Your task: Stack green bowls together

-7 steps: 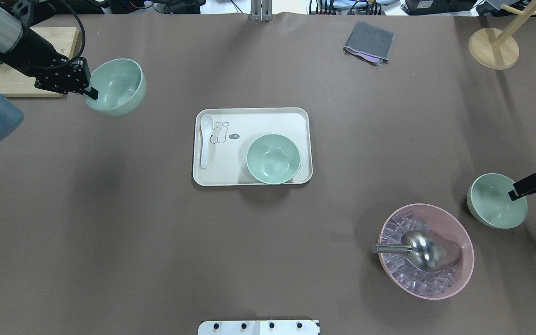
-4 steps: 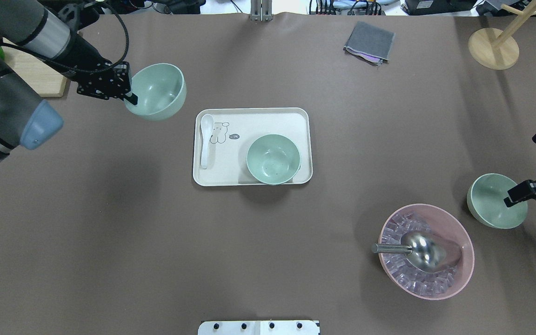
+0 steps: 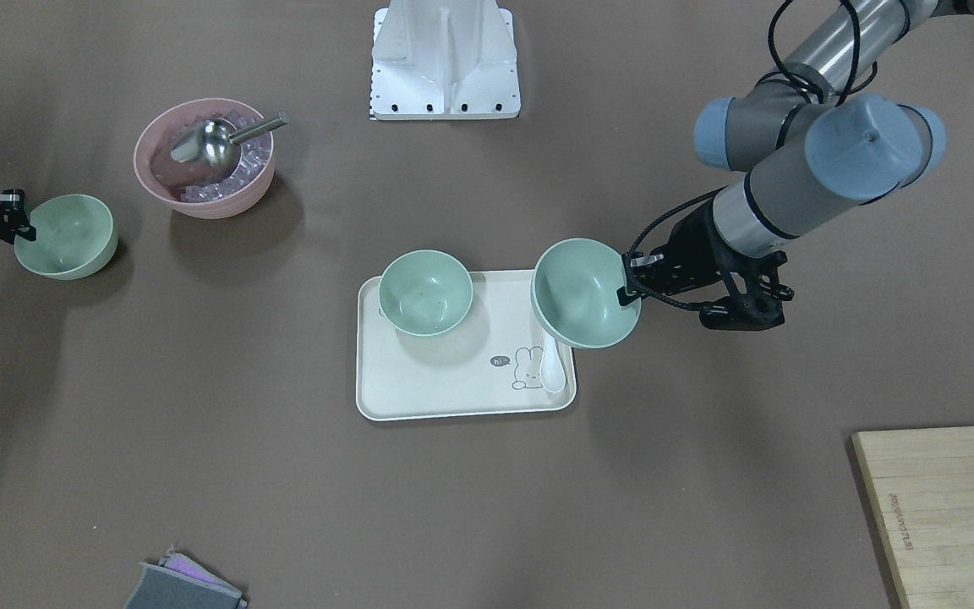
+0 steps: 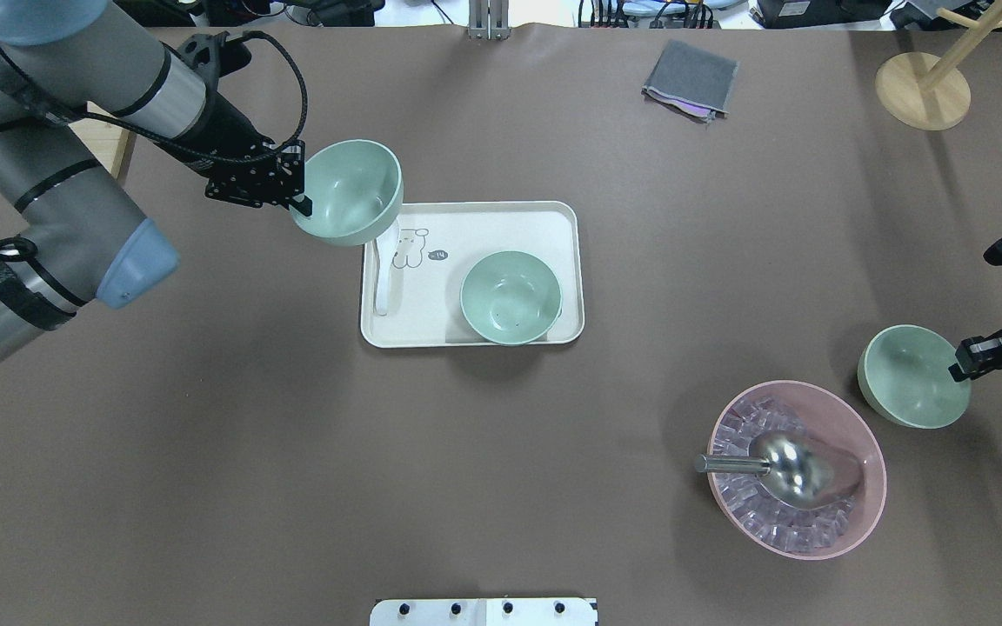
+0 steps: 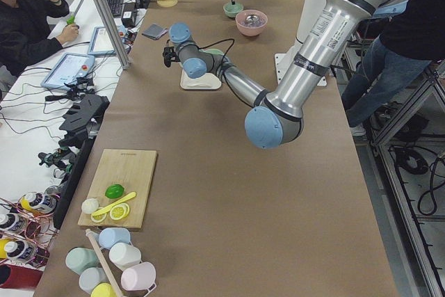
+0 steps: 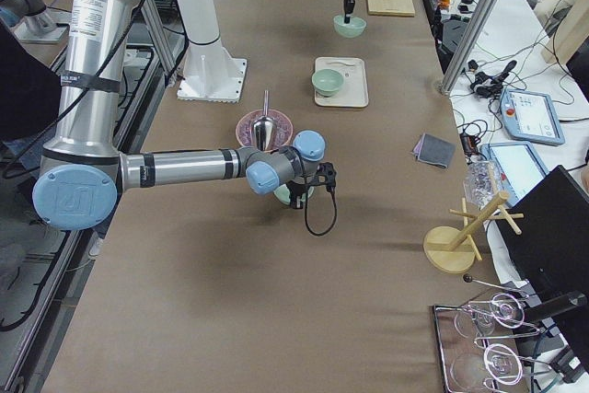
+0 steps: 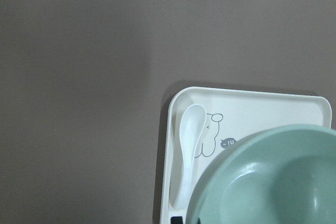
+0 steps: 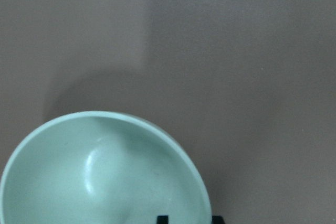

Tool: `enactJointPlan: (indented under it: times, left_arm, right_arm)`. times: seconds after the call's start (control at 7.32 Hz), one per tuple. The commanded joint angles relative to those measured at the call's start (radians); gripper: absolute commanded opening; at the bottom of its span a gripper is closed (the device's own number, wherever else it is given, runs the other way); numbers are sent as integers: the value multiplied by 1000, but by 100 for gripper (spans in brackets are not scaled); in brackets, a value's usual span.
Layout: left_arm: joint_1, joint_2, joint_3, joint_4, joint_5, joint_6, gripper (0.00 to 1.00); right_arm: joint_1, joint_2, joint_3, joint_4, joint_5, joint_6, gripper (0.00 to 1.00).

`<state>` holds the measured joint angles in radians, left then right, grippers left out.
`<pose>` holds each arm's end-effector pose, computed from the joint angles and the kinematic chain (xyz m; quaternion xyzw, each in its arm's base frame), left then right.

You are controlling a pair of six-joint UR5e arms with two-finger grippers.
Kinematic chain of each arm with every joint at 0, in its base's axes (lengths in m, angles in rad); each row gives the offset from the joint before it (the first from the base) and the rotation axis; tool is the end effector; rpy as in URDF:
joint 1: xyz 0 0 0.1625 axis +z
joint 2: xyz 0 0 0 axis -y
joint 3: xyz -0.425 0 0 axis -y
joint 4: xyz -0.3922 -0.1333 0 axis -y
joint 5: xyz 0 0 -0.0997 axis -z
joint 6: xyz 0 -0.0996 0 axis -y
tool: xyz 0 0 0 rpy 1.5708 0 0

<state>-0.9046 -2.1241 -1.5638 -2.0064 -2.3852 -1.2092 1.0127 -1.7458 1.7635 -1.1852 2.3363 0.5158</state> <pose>0.3666 -0.5649 0.2754 -0.0254 0.5557 -0.0373 0.8302 -0.1774 -0.4056 0.6010 -0.0275 -0.4095 -0.0940 0.9071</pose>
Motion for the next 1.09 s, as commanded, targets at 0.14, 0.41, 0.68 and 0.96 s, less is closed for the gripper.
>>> enactJointPlan:
  times: [0.14,0.41,0.68,0.96]
  left_arm:
    - [62,-37,4,0,64,-65,0]
    - [102,-51,2,0,70,-102,0]
    - [203,-103,8,-5,154,-168,0]
    - [259,-134,25,-14,243,-171,0]
  right_arm:
    - [7,12,-3,-4,23,9,0]
    - [104,40,-3,-13,121,12,0]
    - [127,72,-6,-19,126,22,0]
    - [135,92,-6,-19,126,46,0]
